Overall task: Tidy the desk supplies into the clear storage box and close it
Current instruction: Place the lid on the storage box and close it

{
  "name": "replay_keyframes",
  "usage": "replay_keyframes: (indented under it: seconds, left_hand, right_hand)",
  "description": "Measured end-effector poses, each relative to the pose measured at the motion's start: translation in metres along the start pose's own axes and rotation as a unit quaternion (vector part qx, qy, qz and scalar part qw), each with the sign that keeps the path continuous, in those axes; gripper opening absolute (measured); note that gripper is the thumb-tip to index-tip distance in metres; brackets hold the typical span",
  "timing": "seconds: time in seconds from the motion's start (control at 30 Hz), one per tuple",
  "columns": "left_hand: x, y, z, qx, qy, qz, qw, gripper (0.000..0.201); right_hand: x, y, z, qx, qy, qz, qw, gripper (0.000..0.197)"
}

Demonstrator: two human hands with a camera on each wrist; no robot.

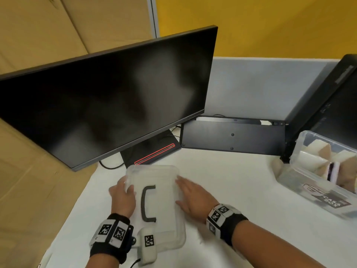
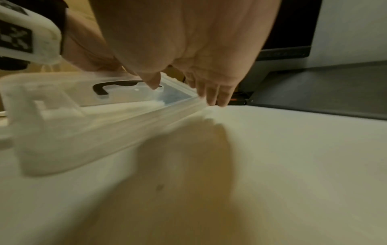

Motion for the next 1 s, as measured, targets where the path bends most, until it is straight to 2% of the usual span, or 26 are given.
replay_keyframes:
  seconds: [0.07, 0.13, 0.23, 0.33, 0.43, 0.53, 0.6, 0.67, 0.77, 0.9, 1.0]
  left_hand:
    - [0.006, -0.029, -0.006, 0.104, 0.026, 0.012, 0.994, 0.040]
    - [0.014, -0.061, -0.016, 0.200, 0.064, 0.021, 0.977, 0.042]
    - [0.025, -0.102, -0.030, 0.305, 0.104, 0.042, 0.946, 0.043]
    - [0.033, -0.132, -0.039, 0.368, 0.096, 0.049, 0.923, 0.044]
    - [0.043, -0.149, -0.047, 0.387, 0.039, 0.068, 0.919, 0.040]
    - [0.057, -0.151, -0.050, 0.360, -0.039, 0.101, 0.927, 0.050]
    - [0.074, -0.151, -0.056, 0.342, -0.009, 0.042, 0.939, 0.059]
    - [0.101, -0.156, -0.066, 0.328, 0.075, -0.023, 0.941, 0.062]
    - [0.151, -0.178, -0.094, 0.347, 0.191, -0.038, 0.917, 0.058]
    - [0.219, -0.216, -0.116, 0.382, 0.223, -0.037, 0.896, 0.063]
    - [0.269, -0.245, -0.119, 0.404, 0.205, -0.010, 0.891, 0.064]
  right_hand:
    - [-0.028, 0.000, 0.003, 0.005, -0.102, -0.014, 0.995, 0.073]
    - [-0.057, -0.002, 0.002, 0.044, -0.181, 0.026, 0.982, 0.067]
    - [-0.092, -0.014, -0.006, 0.090, -0.231, 0.094, 0.964, 0.047]
    - [-0.117, -0.027, -0.027, 0.087, -0.298, 0.076, 0.948, 0.031]
    - [-0.132, -0.046, -0.058, 0.094, -0.374, 0.086, 0.919, 0.024]
    - [-0.140, -0.078, -0.103, 0.114, -0.482, 0.179, 0.850, 0.020]
    - [-0.142, -0.101, -0.137, 0.127, -0.545, 0.228, 0.797, 0.016]
    - [-0.145, -0.121, -0.168, 0.135, -0.583, 0.266, 0.756, 0.019]
    - [-0.142, -0.153, -0.211, 0.162, -0.621, 0.283, 0.713, 0.031]
    - [-0.138, -0.196, -0.264, 0.215, -0.634, 0.298, 0.681, 0.038]
    - [-0.138, -0.225, -0.295, 0.268, -0.621, 0.296, 0.675, 0.036]
Point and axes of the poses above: each hand's wrist, its own z-axis towards the middle knuckle, its own x-axis out of the palm, y = z × x, the point moved 4 cm from there along z, towards the middle knuckle, and after that the axes turned 6 degrees about y, right-handed, at the moved point
